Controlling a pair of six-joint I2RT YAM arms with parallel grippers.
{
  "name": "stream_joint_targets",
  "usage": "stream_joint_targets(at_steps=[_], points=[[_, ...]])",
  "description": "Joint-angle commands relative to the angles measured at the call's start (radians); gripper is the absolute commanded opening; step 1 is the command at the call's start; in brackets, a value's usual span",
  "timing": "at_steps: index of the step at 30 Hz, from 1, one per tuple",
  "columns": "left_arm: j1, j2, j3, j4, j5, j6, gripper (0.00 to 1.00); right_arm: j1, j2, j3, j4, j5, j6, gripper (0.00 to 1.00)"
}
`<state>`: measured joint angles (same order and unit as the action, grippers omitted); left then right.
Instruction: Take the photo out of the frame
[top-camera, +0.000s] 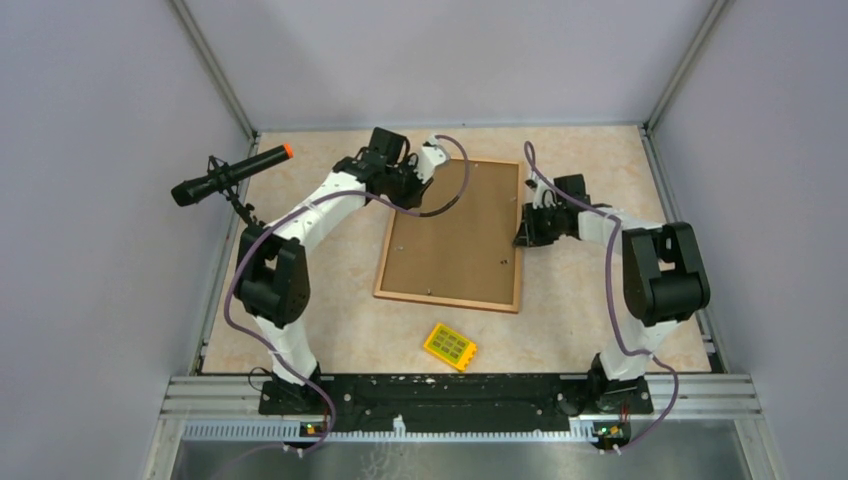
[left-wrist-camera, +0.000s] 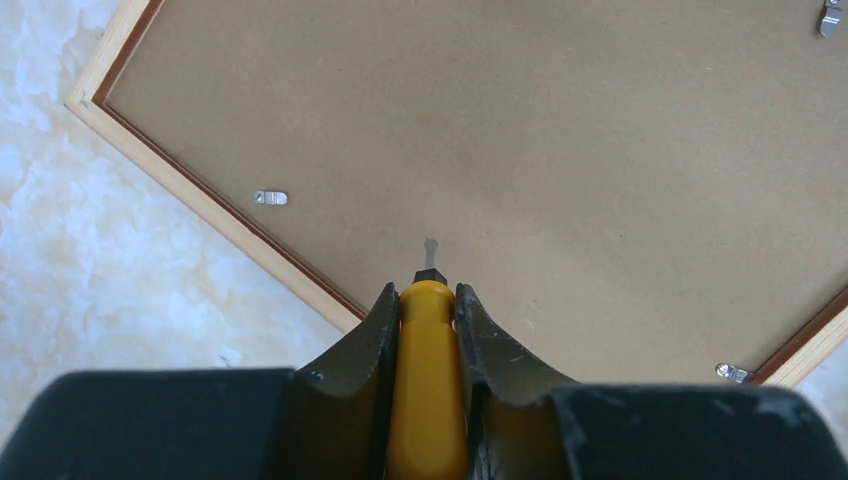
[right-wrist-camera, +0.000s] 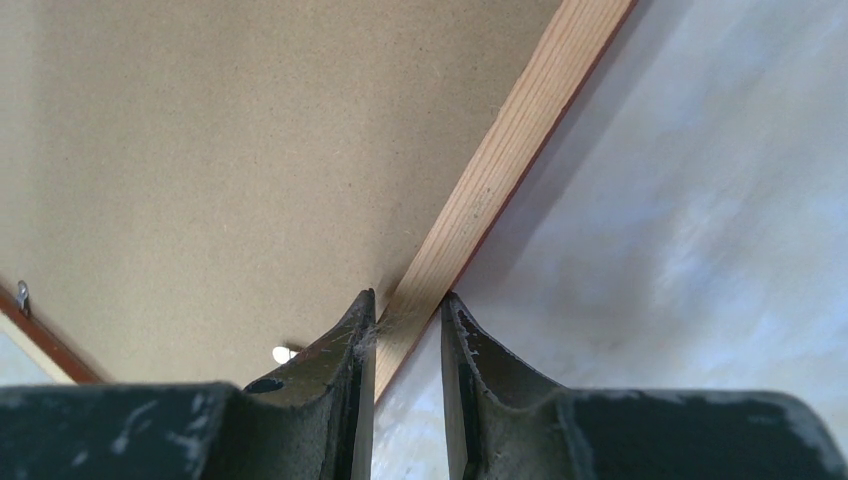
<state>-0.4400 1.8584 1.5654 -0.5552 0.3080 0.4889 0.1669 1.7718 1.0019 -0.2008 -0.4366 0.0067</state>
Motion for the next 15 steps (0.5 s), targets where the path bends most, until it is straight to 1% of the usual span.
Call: stream_joint_targets(at_steps=[1,3,5,7,9,10,11,12,15], points=[[0.008,-0.104,-0.093,0.012,0.058,-0.03,0.0,0.006,-0.116,-0.098,-0.123,-0.142,-0.037,0.17],[0.009,-0.125,-0.129,0.016,0.082,-0.046,0.0,0.006,-0.164,-0.095,-0.174,-0.185,-0.075,0.27],[0.011,-0.143,-0.153,0.016,0.114,-0.058,0.0,0.007,-0.202,-0.057,-0.237,-0.18,-0.135,0.39],[0.011,-0.158,-0.165,0.017,0.141,-0.069,0.0,0.006,-0.223,-0.006,-0.263,-0.125,-0.183,0.56],[0.011,-0.169,-0.167,0.014,0.166,-0.075,0.0,0.006,-0.224,0.053,-0.246,-0.064,-0.216,0.7],[0.011,-0.175,-0.168,0.014,0.174,-0.081,0.0,0.006,-0.215,0.083,-0.229,-0.046,-0.225,0.79],[0.011,-0.18,-0.169,0.013,0.179,-0.084,0.0,0.006,-0.196,0.119,-0.217,-0.033,-0.231,0.84],[0.011,-0.185,-0.171,0.014,0.184,-0.09,0.0,0.006,-0.169,0.159,-0.21,-0.03,-0.233,0.85],[0.011,-0.199,-0.18,0.02,0.192,-0.101,0.0,0.006,-0.064,0.312,-0.217,-0.032,-0.256,0.86]])
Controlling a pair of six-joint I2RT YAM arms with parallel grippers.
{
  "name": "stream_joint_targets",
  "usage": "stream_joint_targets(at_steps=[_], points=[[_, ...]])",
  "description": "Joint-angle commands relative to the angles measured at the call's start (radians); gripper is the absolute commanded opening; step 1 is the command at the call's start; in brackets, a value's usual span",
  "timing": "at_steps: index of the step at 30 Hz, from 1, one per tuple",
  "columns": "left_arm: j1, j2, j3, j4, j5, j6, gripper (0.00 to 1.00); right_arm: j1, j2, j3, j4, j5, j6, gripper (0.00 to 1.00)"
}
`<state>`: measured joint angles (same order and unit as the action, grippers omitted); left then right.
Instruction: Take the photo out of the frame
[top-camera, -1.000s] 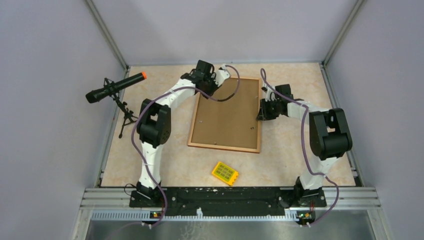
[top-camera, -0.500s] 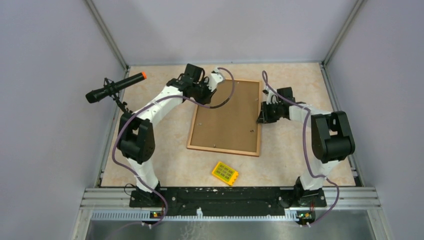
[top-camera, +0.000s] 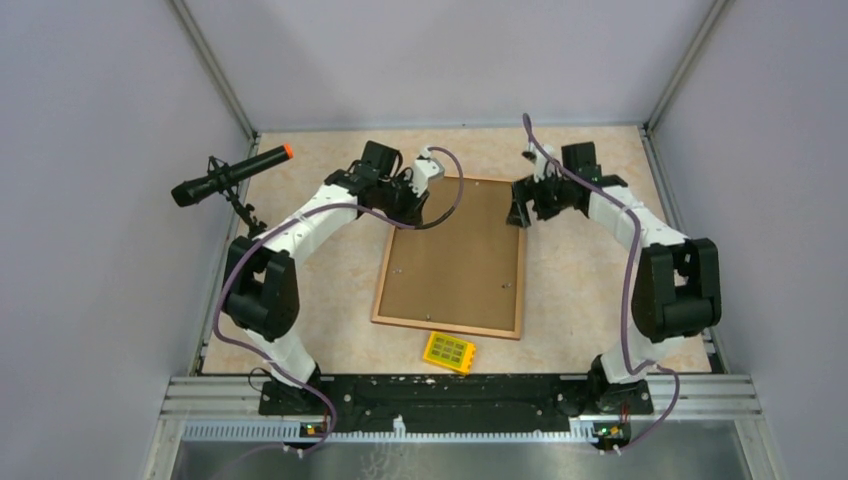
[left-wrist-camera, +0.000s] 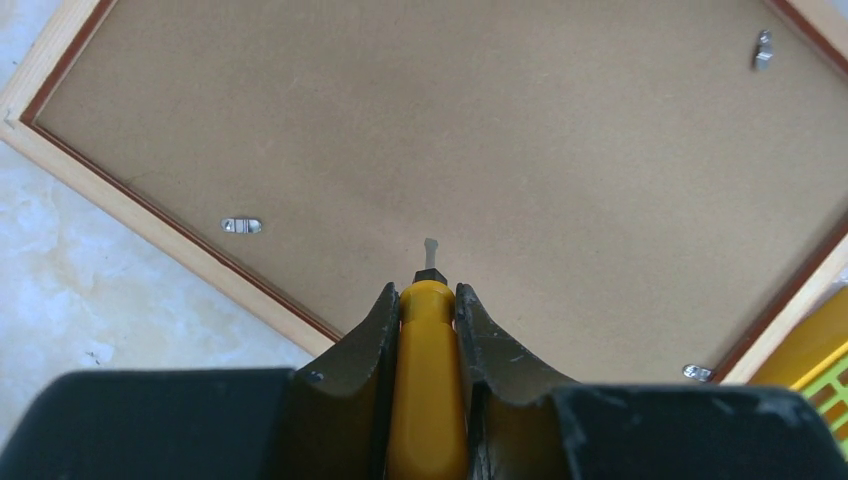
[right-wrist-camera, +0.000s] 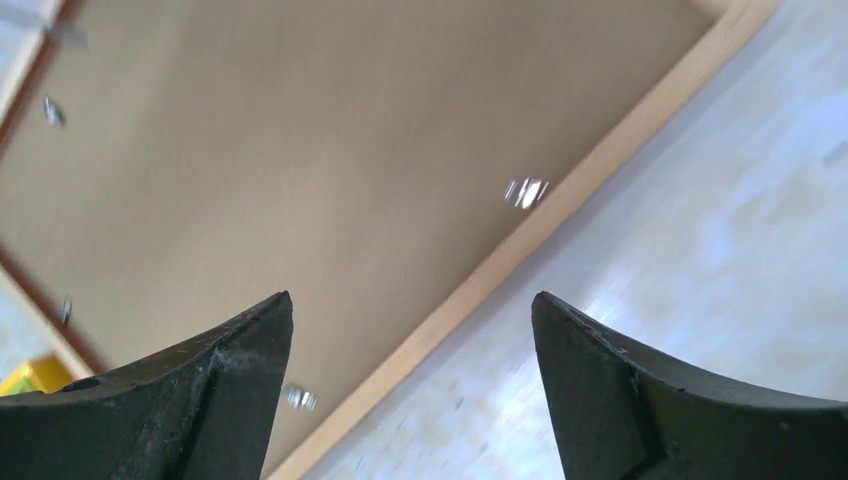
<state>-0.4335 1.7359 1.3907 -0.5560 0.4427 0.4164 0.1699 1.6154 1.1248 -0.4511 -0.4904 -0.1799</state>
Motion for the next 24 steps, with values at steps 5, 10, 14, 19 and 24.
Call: stream_joint_targets(at_steps=[5,10,14,19,24], points=[[0.006,-0.1,-0.027,0.025,0.069,-0.042,0.0,0.006,0.295,0.462,-0.051,-0.018,-0.213,0.84],[0.006,-0.13,-0.056,0.039,0.089,-0.058,0.0,0.007,0.459,0.68,-0.123,-0.033,-0.298,0.83],[0.006,-0.138,-0.075,0.047,0.102,-0.066,0.0,0.013,0.558,0.766,-0.115,-0.041,-0.311,0.83],[0.006,-0.131,-0.07,0.035,0.122,-0.067,0.0,0.024,0.684,0.881,-0.107,-0.064,-0.304,0.81],[0.006,-0.142,-0.083,0.034,0.114,-0.066,0.0,0.043,0.806,1.01,-0.135,-0.071,-0.296,0.79]])
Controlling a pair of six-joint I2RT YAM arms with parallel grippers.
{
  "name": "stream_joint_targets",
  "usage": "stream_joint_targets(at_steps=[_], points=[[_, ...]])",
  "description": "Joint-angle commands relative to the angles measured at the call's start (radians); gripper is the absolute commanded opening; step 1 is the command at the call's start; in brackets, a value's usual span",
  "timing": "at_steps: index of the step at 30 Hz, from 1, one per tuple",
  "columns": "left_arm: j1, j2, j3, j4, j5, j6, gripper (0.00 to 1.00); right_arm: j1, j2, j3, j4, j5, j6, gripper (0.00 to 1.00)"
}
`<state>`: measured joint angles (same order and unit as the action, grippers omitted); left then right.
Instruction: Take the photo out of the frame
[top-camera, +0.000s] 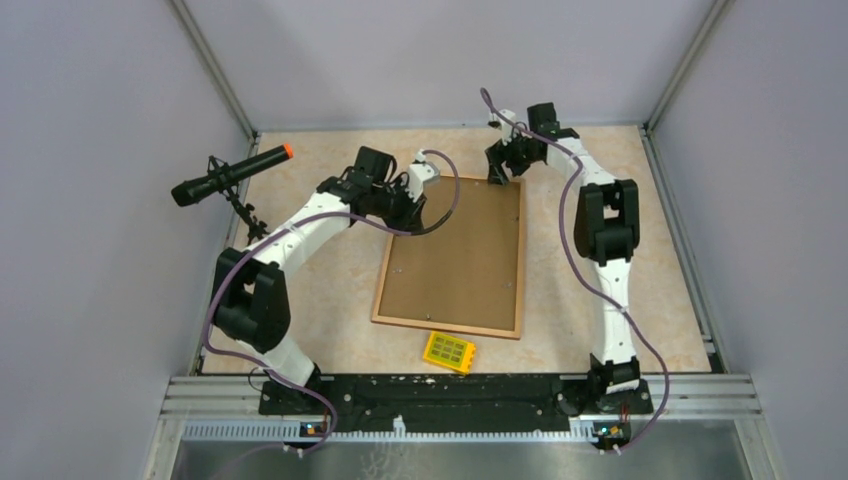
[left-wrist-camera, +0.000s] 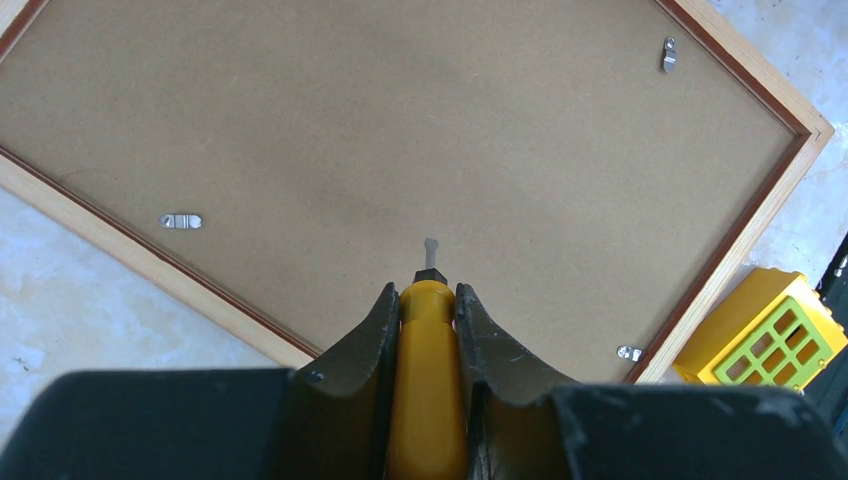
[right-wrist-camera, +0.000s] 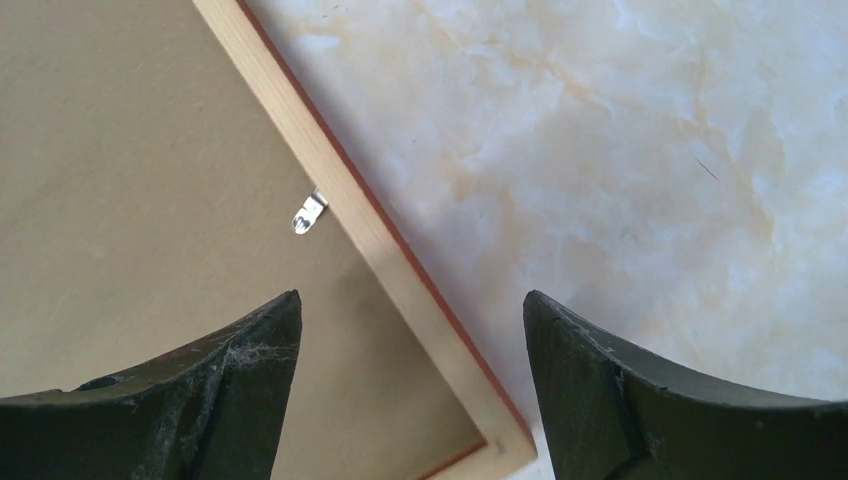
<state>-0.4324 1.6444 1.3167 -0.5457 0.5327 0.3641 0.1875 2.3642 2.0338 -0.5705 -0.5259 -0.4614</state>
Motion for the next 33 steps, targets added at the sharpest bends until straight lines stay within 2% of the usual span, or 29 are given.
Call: stream_joint_targets(at_steps=[1,4,7,12,16,18,26,33], points=[[0.005,-0.052,-0.012,0.024,0.02,-0.011,0.0,0.029,0.074,0.115,-0.018,-0.03,-0.014,0.79],[0.004,-0.058,-0.019,0.029,0.0,-0.008,0.0,0.033,0.112,0.133,-0.019,-0.019,-0.01,0.77],[0.006,-0.06,-0.022,0.03,0.0,-0.007,0.0,0.035,0.141,0.143,-0.037,0.01,-0.02,0.68],[0.006,-0.061,-0.016,0.036,0.0,-0.009,0.0,0.033,0.145,0.109,-0.041,0.132,-0.051,0.36],[0.008,-0.055,-0.01,0.044,-0.039,-0.019,0.0,0.017,0.145,0.105,-0.063,0.225,-0.051,0.08],[0.015,-0.054,-0.003,0.041,-0.055,-0.025,0.0,-0.006,0.139,0.101,-0.067,0.261,-0.037,0.0],[0.042,-0.062,0.024,0.03,-0.078,-0.054,0.0,-0.138,0.011,-0.066,-0.038,0.245,0.074,0.0],[0.056,-0.071,0.024,0.057,-0.158,-0.102,0.0,-0.251,-0.238,-0.458,0.148,0.269,0.332,0.0]])
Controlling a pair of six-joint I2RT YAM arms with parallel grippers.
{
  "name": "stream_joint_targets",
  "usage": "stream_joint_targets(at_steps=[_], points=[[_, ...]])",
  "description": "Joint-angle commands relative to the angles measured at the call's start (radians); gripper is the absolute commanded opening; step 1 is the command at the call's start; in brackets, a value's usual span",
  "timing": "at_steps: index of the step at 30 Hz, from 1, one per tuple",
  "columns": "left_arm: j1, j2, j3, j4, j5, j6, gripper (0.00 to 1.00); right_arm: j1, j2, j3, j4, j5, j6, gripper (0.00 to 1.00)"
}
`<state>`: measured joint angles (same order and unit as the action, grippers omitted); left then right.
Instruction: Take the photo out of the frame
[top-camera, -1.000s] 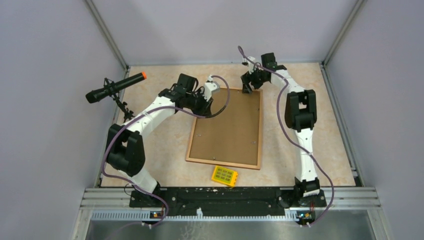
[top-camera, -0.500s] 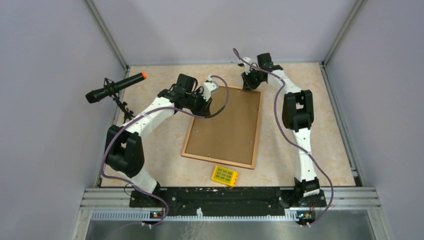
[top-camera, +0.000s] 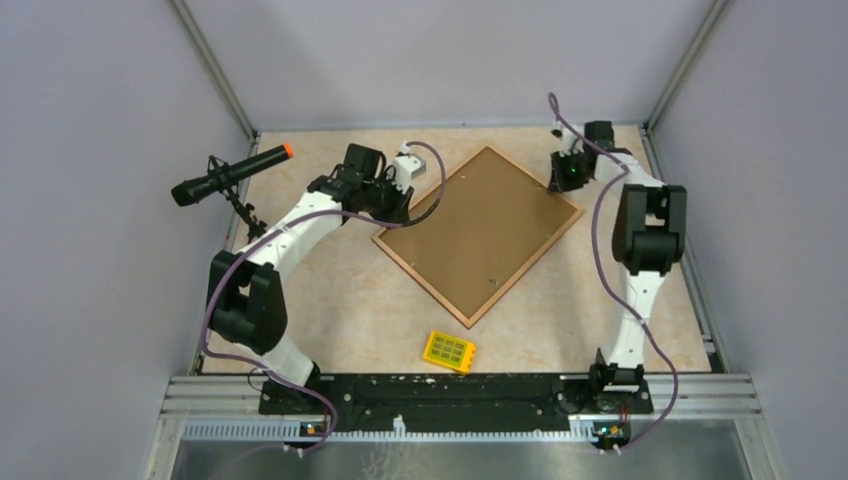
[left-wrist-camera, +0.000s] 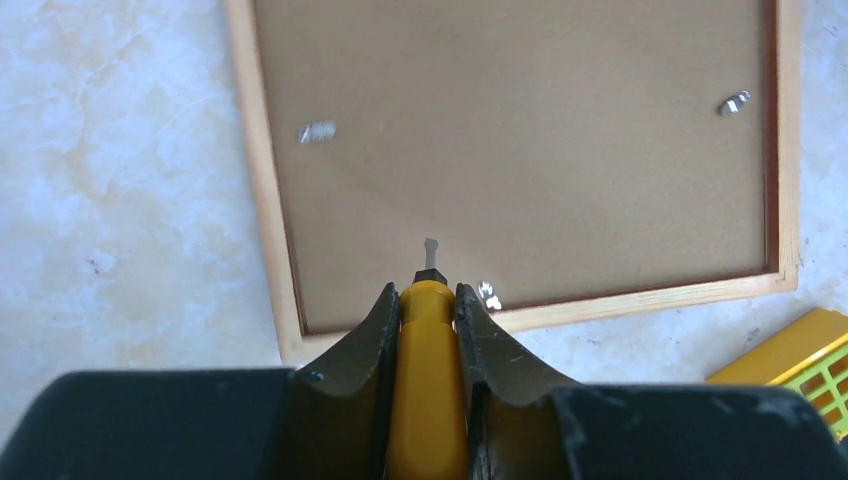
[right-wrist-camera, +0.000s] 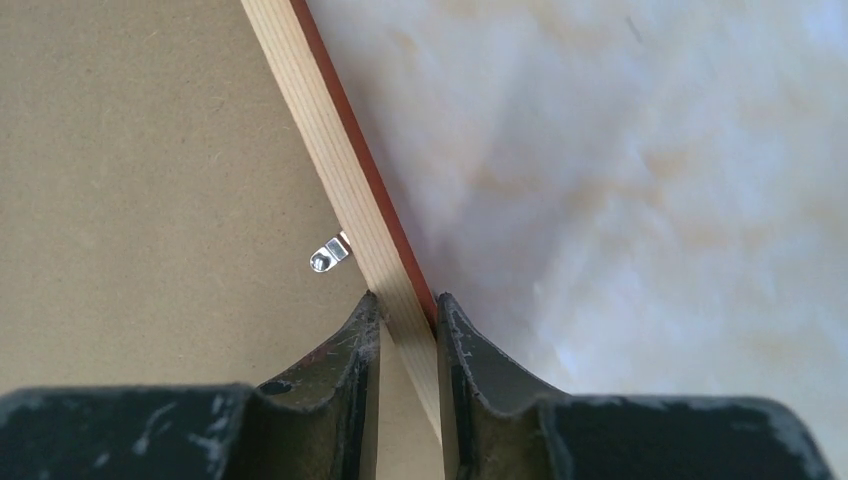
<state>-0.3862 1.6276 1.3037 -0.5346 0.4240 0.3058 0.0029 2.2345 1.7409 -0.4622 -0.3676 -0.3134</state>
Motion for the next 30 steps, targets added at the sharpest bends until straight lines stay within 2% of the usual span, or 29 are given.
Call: stream_joint_targets(at_steps=[1,8,13,19,25,30], points=[[0.012,-0.054,0.038,0.051,-0.059,-0.049,0.0,-0.078,-0.148,-0.209,0.056,0.107,0.221,0.0],[0.014,-0.045,0.039,0.059,-0.14,-0.045,0.0,-0.087,-0.376,-0.579,0.201,0.069,0.378,0.0],[0.014,-0.037,0.024,0.059,-0.166,-0.013,0.0,-0.087,-0.47,-0.724,0.238,0.01,0.489,0.0],[0.014,-0.026,0.017,0.026,-0.205,0.078,0.0,-0.087,-0.552,-0.849,0.246,-0.065,0.54,0.0],[0.013,-0.003,0.001,-0.013,-0.289,0.172,0.0,-0.087,-0.568,-0.86,0.203,-0.098,0.571,0.0],[0.012,0.01,-0.019,-0.016,-0.352,0.208,0.0,-0.087,-0.571,-0.892,0.224,-0.198,0.576,0.0]])
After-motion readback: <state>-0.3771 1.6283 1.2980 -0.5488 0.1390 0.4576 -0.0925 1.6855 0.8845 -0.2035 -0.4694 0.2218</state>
